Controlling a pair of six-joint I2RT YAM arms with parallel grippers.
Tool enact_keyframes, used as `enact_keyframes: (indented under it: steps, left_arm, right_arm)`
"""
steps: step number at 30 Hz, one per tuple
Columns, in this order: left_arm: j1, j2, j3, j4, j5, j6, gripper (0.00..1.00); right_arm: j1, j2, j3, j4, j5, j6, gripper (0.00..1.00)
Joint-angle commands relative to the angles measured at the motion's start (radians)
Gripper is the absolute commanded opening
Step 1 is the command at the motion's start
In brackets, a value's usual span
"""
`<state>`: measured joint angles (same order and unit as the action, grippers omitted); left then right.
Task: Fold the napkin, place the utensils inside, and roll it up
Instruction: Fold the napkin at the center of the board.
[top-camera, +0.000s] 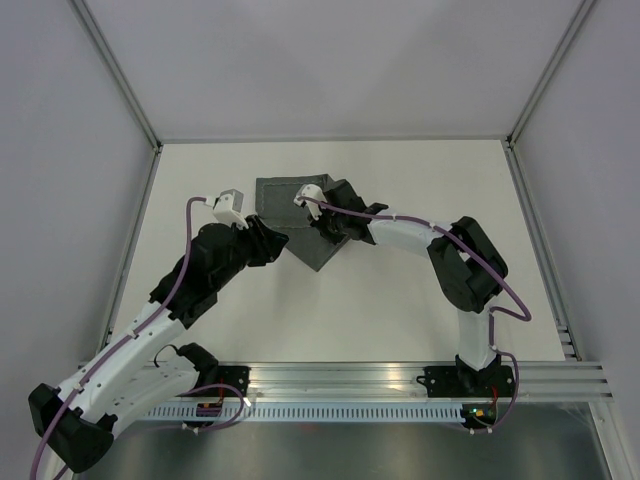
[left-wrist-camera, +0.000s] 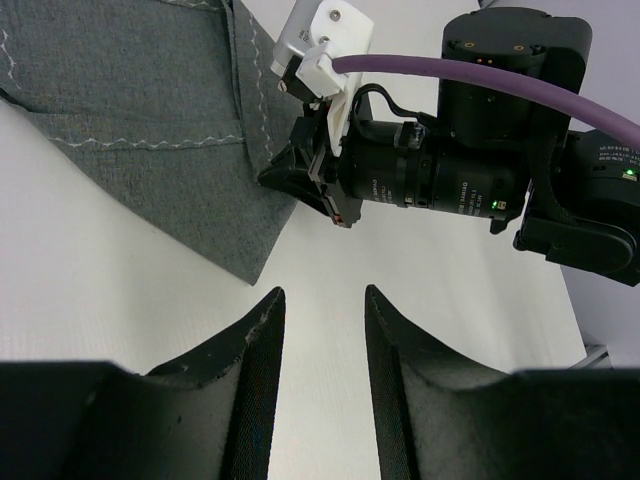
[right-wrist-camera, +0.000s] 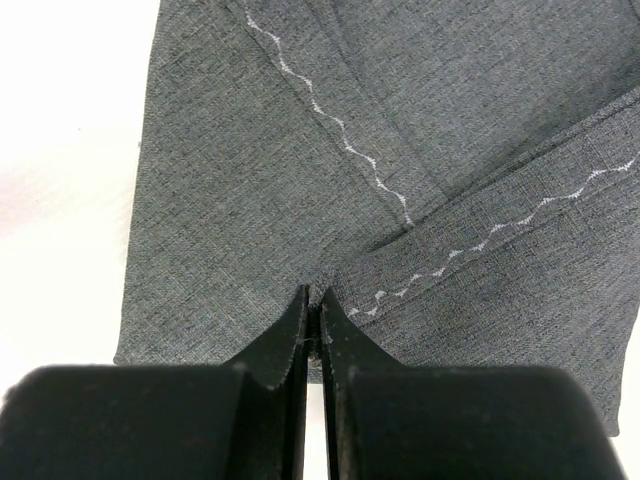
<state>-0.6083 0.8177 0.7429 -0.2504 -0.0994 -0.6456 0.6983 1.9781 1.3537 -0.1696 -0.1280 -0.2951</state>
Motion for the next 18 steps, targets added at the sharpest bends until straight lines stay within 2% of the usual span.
enact_keyframes:
  steps: [1, 11, 18]
  left_arm:
    - [-0.004, -0.017, 0.016, -0.007, -0.002, -0.034, 0.43]
    - [-0.004, -0.015, 0.012, -0.013, 0.001, -0.026, 0.43]
    - [-0.005, -0.015, 0.009, -0.012, 0.004, -0.023, 0.43]
  right_arm:
    - [0.006, -0.03, 0.001, 0.027, -0.051, 0.011, 0.04]
    - [0.007, -0.009, 0.01, -0.002, -0.093, 0.033, 0.05]
    - [0.006, -0.004, 0.013, -0.019, -0.108, 0.036, 0.09]
